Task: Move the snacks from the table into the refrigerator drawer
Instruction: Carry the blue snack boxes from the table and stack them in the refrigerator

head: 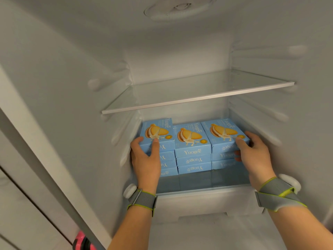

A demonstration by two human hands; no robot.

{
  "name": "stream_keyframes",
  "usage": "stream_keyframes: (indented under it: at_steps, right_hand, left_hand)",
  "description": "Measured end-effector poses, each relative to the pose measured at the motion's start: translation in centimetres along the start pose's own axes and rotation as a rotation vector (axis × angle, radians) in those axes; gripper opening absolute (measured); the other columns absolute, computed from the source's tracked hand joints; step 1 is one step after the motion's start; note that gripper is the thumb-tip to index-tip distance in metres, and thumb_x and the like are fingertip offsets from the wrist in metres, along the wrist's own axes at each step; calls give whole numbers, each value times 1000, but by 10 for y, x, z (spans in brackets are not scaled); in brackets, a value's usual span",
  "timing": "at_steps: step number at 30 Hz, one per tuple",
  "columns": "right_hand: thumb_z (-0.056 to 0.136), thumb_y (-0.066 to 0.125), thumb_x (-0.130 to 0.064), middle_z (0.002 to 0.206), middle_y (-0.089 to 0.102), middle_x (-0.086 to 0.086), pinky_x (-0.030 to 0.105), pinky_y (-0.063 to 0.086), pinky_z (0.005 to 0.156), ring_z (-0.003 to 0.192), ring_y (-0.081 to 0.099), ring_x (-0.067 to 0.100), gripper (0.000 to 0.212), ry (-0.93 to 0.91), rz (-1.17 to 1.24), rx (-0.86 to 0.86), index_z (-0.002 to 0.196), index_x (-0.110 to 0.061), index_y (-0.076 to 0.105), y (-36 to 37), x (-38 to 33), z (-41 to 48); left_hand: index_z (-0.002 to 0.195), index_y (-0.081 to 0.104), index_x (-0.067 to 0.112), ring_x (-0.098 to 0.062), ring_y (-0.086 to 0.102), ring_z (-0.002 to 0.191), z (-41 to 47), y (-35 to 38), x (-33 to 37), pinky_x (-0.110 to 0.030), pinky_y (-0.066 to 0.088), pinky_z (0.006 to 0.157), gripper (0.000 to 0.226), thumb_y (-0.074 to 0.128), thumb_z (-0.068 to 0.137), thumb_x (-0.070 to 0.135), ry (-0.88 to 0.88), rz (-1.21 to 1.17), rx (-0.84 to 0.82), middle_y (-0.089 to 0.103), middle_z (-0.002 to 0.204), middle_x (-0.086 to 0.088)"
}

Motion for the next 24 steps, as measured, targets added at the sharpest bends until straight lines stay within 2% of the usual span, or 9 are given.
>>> stream_keyframes:
  at_steps: [8,12,17,22,24]
  right_hand:
    - [100,60,-28,97,67,1,37,57,65,67,62,21,37,13,-46,-18,136,-24,60,2,-2,1]
    - [99,60,-32,97,68,1,38,58,63,65,63,22,35,37,-50,-23,133,-25,63,3,-1,-2]
    - [100,58,-32,101,68,0,36,56,61,67,63,20,35,52,-48,-44,134,-24,62,1,-3,-6]
    - [100,60,-27,123,70,-3,32,53,60,79,67,20,34,56,3,-52,134,-28,62,-9,0,-25]
    - [100,60,-26,130,67,-9,31,52,63,84,68,19,41,55,14,-46,141,-29,58,-17,1,-36]
  left_hand:
    - [126,50,34,-25,61,120,-2,-1,4,-51,52,104,58,65,80,65,-13,5,-7,63,129,0]
    - [126,49,34,-24,61,120,-4,-2,7,-51,52,103,57,65,80,66,-16,4,-16,63,129,-1]
    - [127,49,32,-25,59,122,-4,-3,9,-51,51,105,52,68,86,59,-29,20,-32,61,132,-1]
    - [141,49,30,-24,59,128,-13,-9,9,-46,49,109,54,68,92,46,-7,35,-42,60,140,-1]
    - [146,45,35,-21,60,129,-24,-13,2,-49,52,107,63,68,89,51,-18,3,-33,59,142,3]
Point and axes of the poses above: each hand's wrist, its own z-axis towards the middle knuckle, its own y-axis out of the palm, x = y × z, the point moved 3 cm from there along z, towards the middle knuckle
